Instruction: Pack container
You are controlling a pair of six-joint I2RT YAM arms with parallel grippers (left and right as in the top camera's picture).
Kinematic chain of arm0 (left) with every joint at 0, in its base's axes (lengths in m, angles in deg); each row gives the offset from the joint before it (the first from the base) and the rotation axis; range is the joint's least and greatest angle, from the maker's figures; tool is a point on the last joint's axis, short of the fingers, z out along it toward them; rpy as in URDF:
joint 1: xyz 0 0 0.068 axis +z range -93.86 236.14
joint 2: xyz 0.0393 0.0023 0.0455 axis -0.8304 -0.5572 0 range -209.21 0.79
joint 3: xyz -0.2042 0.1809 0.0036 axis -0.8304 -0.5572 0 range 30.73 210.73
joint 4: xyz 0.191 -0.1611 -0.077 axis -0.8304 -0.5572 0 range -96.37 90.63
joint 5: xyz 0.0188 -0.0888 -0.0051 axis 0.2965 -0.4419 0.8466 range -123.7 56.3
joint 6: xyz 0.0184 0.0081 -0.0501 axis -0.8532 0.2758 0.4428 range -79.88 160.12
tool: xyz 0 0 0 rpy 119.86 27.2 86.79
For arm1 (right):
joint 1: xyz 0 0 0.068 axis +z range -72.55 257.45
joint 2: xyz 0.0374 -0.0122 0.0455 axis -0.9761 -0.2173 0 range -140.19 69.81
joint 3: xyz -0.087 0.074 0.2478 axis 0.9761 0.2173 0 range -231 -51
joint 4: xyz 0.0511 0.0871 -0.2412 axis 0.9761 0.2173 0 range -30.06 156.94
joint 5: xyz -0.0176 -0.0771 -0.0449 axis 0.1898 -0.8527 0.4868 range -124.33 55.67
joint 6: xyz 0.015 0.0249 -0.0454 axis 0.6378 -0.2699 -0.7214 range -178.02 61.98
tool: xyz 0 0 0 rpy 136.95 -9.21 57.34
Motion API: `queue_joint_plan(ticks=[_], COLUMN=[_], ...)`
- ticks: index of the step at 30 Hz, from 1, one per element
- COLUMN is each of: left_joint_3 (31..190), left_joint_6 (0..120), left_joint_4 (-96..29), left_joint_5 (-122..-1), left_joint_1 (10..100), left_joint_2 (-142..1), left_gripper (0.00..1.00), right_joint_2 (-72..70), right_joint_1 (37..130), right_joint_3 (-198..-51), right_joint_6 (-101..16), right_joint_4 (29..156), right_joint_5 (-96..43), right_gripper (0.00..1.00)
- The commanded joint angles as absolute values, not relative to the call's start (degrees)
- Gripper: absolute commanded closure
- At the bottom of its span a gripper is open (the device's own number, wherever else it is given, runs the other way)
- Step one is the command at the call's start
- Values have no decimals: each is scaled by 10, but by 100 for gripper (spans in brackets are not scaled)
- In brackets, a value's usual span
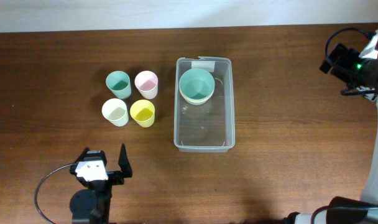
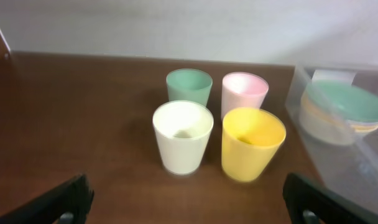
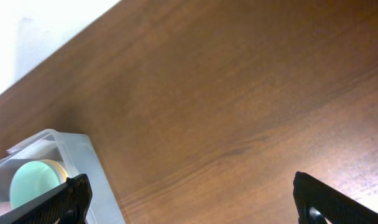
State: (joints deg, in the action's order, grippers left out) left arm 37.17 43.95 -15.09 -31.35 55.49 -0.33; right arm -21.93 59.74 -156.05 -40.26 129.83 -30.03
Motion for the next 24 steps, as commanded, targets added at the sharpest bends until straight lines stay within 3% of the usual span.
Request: queue_joint_plan(ticks=[1,9,12,18,24], left_joint_3=[369,456,557,893,1073], left_joint_6=[433,435,435,426,426], left_joint_4=[-95,-112,-144,-333,-437], left_joint_5=[-346,-296,-298,-394,-460], left_joint_1=[553,565,589,650,668], left_joint_2=[1,-112,-228,-589,-843], left_gripper=[0,0,0,0,0], right_joint_2=[-226,-226,-226,-226,-226], right_joint_1=[593,594,594,594,594], right_joint_3=[-1561,-1561,-1561,-1561,-1561], right_joint_6=[-404,-404,-404,-404,-404], right_joint_4=[1303,1302,1302,1302,1302], right_joint_5=[-305,-305,-305,-305,-305], right_gripper=[1,1,1,1,1])
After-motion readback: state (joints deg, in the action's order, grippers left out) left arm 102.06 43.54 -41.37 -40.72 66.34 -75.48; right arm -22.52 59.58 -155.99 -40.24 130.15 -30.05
